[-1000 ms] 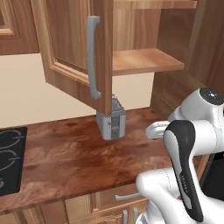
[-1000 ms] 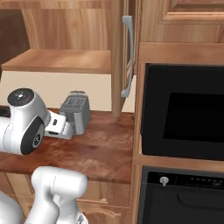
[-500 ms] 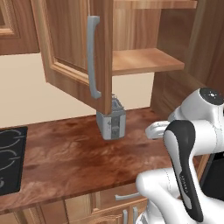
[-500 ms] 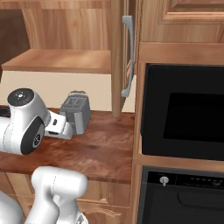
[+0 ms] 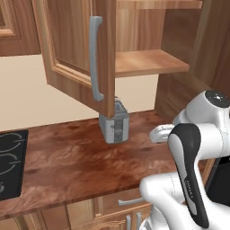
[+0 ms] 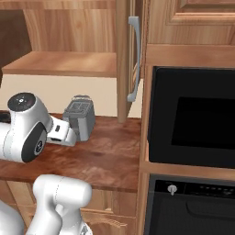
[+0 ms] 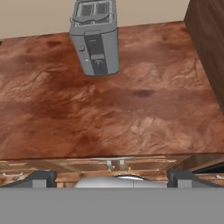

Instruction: Open the cabinet. Pick the bar soap and place it next to the sink. Then close the cabinet.

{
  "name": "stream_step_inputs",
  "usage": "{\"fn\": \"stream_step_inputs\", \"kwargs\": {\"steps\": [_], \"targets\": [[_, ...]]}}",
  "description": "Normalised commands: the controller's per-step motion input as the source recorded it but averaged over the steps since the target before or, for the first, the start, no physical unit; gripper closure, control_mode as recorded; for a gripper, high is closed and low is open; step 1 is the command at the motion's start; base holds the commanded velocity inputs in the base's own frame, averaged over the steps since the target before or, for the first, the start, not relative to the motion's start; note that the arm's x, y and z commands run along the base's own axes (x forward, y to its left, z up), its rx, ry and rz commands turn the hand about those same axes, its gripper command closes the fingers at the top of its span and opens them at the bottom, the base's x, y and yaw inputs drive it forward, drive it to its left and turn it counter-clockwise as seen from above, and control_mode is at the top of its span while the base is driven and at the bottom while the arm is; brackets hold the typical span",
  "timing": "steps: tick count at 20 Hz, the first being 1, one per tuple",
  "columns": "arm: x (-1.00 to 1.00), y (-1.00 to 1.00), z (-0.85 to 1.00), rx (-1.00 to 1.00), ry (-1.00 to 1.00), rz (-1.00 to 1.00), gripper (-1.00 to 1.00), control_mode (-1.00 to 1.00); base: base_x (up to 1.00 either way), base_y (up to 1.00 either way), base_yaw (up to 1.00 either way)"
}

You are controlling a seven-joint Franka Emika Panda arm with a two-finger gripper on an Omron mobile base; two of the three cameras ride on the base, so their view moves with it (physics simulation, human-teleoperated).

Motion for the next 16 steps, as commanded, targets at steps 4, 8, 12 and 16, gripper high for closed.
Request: {"fn": "stream_step_inputs", "kwargs": {"steps": [4,8,12,16], "targets": [[-0.29,0.02,0.16,0.03,-0.11,0.01,-1.0,-1.0,0.0,0.0,0.0],[-0.14,0.19,0.26,0.09,-0.21,0.0,-1.0,-1.0,0.0,0.0,0.0],[-0.29,0.64,0.35,0.03,-0.33,-0.07,-1.0,-1.0,0.0,0.0,0.0],[-0.28,0.62,0.33,0.0,-0.26,-0.08,-1.0,-1.0,0.0,0.0,0.0]]}}
